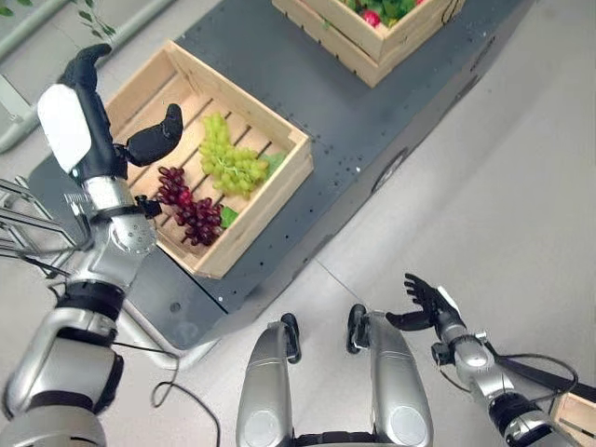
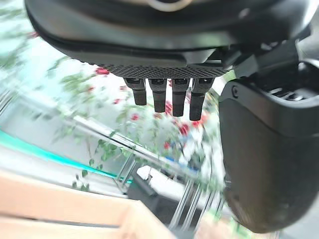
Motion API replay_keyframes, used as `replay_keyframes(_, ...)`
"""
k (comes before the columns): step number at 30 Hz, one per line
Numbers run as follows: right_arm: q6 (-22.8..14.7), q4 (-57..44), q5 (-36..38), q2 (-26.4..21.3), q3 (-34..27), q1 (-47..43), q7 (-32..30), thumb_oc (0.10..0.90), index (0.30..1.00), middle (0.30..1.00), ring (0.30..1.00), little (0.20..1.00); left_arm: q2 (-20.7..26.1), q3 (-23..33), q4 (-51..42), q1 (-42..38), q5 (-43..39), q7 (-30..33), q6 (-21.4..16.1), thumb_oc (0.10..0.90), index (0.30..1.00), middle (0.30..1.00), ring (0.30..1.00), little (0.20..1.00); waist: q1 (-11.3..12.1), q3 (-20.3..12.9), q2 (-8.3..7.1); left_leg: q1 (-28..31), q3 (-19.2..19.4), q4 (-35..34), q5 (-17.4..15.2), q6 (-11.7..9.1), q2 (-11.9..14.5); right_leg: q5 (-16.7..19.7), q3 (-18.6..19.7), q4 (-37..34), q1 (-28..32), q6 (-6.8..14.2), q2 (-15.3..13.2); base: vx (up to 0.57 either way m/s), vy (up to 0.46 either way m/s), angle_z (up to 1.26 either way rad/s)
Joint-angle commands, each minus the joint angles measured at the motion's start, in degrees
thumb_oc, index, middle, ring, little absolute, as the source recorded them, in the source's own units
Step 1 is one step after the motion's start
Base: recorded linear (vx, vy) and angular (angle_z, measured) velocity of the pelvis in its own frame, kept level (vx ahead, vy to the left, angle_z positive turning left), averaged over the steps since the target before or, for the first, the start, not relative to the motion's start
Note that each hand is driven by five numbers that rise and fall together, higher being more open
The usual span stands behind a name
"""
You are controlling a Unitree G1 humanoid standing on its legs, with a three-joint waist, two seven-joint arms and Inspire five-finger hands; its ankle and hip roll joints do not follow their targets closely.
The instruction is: Pick up the fruits from the basket on one side to the basket on the other side
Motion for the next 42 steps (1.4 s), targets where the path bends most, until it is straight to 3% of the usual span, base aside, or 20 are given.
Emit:
replay_keyframes(1,-3.5,-3.7,4.7,-3.6,-2.7,3.4,0.1,0.8,0.9,0.9,0.9,0.9,7.5,1.1,-0.6,-7.4,4.1,6.6,4.6,0.8,0.9,0.9,0.9,0.9,-1.8,-0.8,-1.03,-3.2,1.7,-1.8,2.3,1.3,0.2,-0.3,-0.8,-2.8,4.9,-0.4,-0.1,-0.01,0.089,0.07)
replay_keyframes(5,-3.2,-3.3,4.9,-4.6,-3.0,3.9,-0.4,0.8,0.9,0.9,0.9,0.9,9.9,-4.1,1.6,-12.6,9.5,6.8,11.0,0.8,0.9,0.9,0.9,0.9,-2.2,-0.8,-1.11,-5.5,1.7,0.0,1.2,1.6,0.3,-0.5,-0.6,-0.4,1.2,0.2,-0.7,-0.01,0.065,0.05)
replay_keyframes(10,-4.4,-2.6,5.9,-5.5,-2.5,2.2,-0.5,0.8,0.9,0.9,0.9,0.9,11.8,-12.1,6.2,-18.3,14.2,2.3,17.9,0.8,0.9,0.9,0.9,0.9,-2.2,-0.8,-0.94,-8.4,1.3,0.9,1.1,2.1,-0.4,0.1,-0.3,1.2,-3.0,0.4,-1.0,-0.03,0.055,0.03)
replay_keyframes(14,-4.3,-3.6,5.0,-6.1,-1.9,0.4,-0.4,0.8,0.9,0.9,0.9,0.9,12.9,-15.5,7.9,-19.7,19.7,-1.3,20.0,0.8,0.9,0.9,0.9,0.9,-2.2,-0.8,-0.85,-9.2,1.3,-0.2,1.3,1.8,-0.7,0.5,-0.5,0.8,-4.1,0.9,-1.1,-0.01,0.047,0.05)
replay_keyframes(16,-4.3,-3.8,5.1,-6.6,-1.7,-0.5,0.0,0.8,0.9,0.9,0.9,0.9,13.6,-18.4,8.2,-20.0,24.3,-6.1,22.0,0.8,0.9,0.9,0.9,0.9,-1.9,-0.8,-0.87,-9.0,1.4,-1.2,1.5,1.6,-0.9,0.8,-0.7,0.0,-4.3,1.4,-1.2,-0.02,0.06,0.04)
replay_keyframes(22,-5.3,-1.6,5.5,-7.1,-1.7,-2.0,1.2,0.8,0.9,0.9,0.9,0.9,15.3,-21.3,9.2,-20.1,30.5,-11.7,26.9,0.8,0.9,0.9,0.9,0.9,-1.2,-0.8,-0.73,-8.6,1.1,-2.9,1.8,1.6,-1.3,1.2,-0.9,-1.0,-4.3,2.0,-1.3,-0.02,0.047,0.01)
replay_keyframes(27,-6.1,-1.2,5.7,-7.0,-1.3,-1.8,1.3,0.8,0.9,0.9,0.9,0.9,16.8,-21.6,9.0,-20.7,27.7,-15.7,32.6,0.8,0.9,0.9,0.9,0.9,-0.4,-0.8,-1.0,-8.0,0.8,-3.9,2.0,1.7,-1.6,1.4,-1.3,-1.3,-3.8,2.1,-1.5,0.0,0.001,0.01)
replay_keyframes(34,-5.8,-1.7,2.8,-6.7,-0.6,-2.4,-1.4,0.8,0.9,0.9,0.9,0.9,18.3,-22.6,7.9,-21.7,41.3,-21.7,29.8,0.8,0.9,0.9,0.9,0.9,0.5,-0.8,-1.69,-6.8,0.3,-5.1,2.0,2.0,-1.9,1.7,-2.1,-2.4,-2.5,2.3,-1.7,-0.01,-0.002,0.04)
replay_keyframes(36,-5.7,-1.5,2.1,-6.7,-0.5,-2.5,-1.2,0.8,0.9,0.9,0.9,0.9,18.9,-23.3,6.7,-21.6,45.8,-22.9,27.2,0.8,0.9,0.9,0.9,0.9,0.7,-0.8,-1.56,-6.4,0.1,-5.6,2.1,2.1,-2.0,1.9,-2.1,-2.8,-2.3,2.4,-1.7,0.0,0.01,0.11)
replay_keyframes(42,-6.4,-0.6,0.7,-6.3,-0.4,-2.0,-1.3,0.8,0.9,0.9,0.9,0.9,21.1,-24.1,3.1,-20.1,51.5,-24.8,23.6,0.8,0.9,0.9,0.9,0.9,1.2,-0.8,-1.47,-4.9,0.2,-7.2,2.6,2.3,-1.7,2.6,-2.6,-4.5,-0.9,2.7,-2.1,0.0,0.001,-0.01)
